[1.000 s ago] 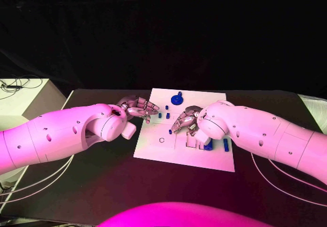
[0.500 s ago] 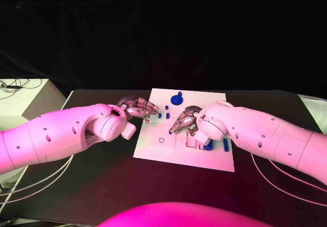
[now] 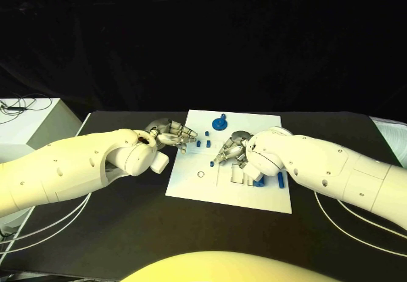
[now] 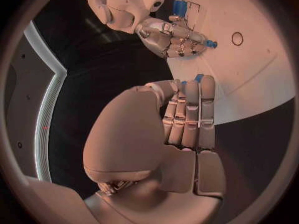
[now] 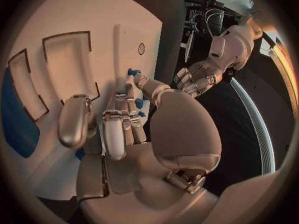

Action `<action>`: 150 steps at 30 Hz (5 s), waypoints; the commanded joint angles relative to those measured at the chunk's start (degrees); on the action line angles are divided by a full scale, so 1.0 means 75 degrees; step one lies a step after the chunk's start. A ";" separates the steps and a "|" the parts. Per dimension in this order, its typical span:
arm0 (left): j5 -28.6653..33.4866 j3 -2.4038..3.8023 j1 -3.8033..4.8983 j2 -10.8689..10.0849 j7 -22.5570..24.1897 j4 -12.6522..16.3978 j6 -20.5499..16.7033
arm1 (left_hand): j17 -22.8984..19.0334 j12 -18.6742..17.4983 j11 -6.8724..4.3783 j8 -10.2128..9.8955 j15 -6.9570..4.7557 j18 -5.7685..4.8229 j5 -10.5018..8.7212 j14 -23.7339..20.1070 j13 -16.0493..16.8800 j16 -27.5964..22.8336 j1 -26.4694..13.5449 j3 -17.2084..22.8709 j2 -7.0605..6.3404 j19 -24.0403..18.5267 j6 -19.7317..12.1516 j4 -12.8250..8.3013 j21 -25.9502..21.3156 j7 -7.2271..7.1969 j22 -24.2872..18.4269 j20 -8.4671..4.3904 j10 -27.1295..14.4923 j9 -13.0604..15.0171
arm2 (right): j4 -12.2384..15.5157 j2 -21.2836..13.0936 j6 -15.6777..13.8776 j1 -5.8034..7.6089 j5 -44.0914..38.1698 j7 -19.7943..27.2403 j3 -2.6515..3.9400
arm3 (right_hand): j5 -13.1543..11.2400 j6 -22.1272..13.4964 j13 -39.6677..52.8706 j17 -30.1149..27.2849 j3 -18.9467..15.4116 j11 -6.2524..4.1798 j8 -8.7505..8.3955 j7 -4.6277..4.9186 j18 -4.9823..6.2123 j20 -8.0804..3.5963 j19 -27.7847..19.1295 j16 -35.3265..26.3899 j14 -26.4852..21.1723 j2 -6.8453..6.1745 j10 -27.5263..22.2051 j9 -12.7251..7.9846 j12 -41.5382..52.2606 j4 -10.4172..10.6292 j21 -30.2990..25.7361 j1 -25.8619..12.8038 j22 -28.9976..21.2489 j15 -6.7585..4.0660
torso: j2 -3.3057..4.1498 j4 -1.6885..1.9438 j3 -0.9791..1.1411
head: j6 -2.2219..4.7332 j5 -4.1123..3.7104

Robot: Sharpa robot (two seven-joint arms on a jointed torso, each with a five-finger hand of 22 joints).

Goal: Assemble the parts on the task board

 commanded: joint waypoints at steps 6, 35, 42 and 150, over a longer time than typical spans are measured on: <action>0.0015 0.0007 0.0002 0.0032 0.0067 -0.0005 -0.0004 | 0.0009 -0.0030 -0.0017 -0.0023 -0.0003 0.0131 0.0037 0.0067 0.0013 -0.0050 -0.0049 -0.0011 -0.0041 -0.0073 0.0045 -0.0039 0.0025 -0.0015 0.0009 0.0004 0.0061 -0.0008 | 0.0320 -0.0251 -0.0651 -0.0030 -0.0282 0.0529 -0.0004 | -0.0014 -0.0106 0.0129 0.0613 -0.0335 0.0038 0.0062 0.0010 0.0010 -0.0076 0.0416 -0.0037 0.0432 -0.0282 -0.0098 -0.0002 0.0184 0.0208 -0.0076 -0.0157 0.1193 -0.0030 | -0.0006 -0.0003 -0.0001 | 0.0042 0.0001; 0.2026 0.0005 -0.0086 0.0463 0.3313 -0.0757 0.0098 | 0.0134 -0.0035 -0.0030 -0.0043 0.0060 0.0125 0.0009 -0.0034 0.0047 0.0033 -0.0700 -0.0386 -0.0143 -0.0229 0.0018 0.0173 -0.0209 -0.0058 -0.0131 0.0118 0.0078 -0.0018 | 0.1818 -0.2638 -0.1640 0.0319 -0.1227 0.5215 0.0096 | 0.0505 -0.0723 0.0202 0.0852 0.0202 0.0214 -0.0188 0.0235 -0.0050 0.0005 0.0461 0.0118 0.0506 -0.0016 -0.0768 -0.0220 0.0404 -0.0106 0.0201 0.0914 0.1289 0.0108 | -0.0209 -0.0326 0.0218 | 0.0457 0.0004; 0.2261 0.0006 -0.0153 0.0475 0.3730 -0.0918 0.0091 | 0.0198 0.0310 -0.0148 -0.0057 -0.0014 0.0127 0.0011 -0.0068 0.0232 0.0071 -0.0771 -0.0644 -0.0160 -0.0139 -0.0050 0.0253 -0.0433 -0.0136 -0.0293 0.0072 0.0430 -0.0014 | 0.1625 -0.3104 -0.1956 0.0367 -0.3049 0.4969 0.0107 | 0.0567 -0.0943 0.0046 0.0752 0.0059 0.0322 -0.0367 0.0293 -0.0032 0.0071 0.0428 0.0066 0.0472 -0.0295 -0.1121 -0.0311 0.0202 0.0014 0.0033 0.0683 0.1259 0.0199 | -0.0206 -0.0383 0.0293 | 0.0486 0.0000; 0.2282 0.0011 -0.0211 0.0304 0.3475 -0.0849 0.0051 | 0.0233 0.0466 -0.0143 -0.0041 -0.0024 0.0122 0.0043 -0.0115 0.0346 0.0057 -0.0580 -0.0684 -0.0076 -0.0025 -0.0058 0.0209 -0.0569 -0.0127 -0.0393 0.0041 0.0258 0.0000 | 0.0528 -0.1242 -0.0883 -0.0069 -0.6577 0.2111 -0.0014 | 0.0395 -0.0658 -0.0120 0.0665 -0.0121 0.0231 -0.0631 0.0188 -0.0019 0.0005 0.0508 0.0017 0.0485 -0.0457 -0.1134 -0.0398 0.0570 0.0563 -0.0083 0.0485 0.1205 0.0119 | -0.0192 -0.0369 0.0201 | 0.0154 -0.0083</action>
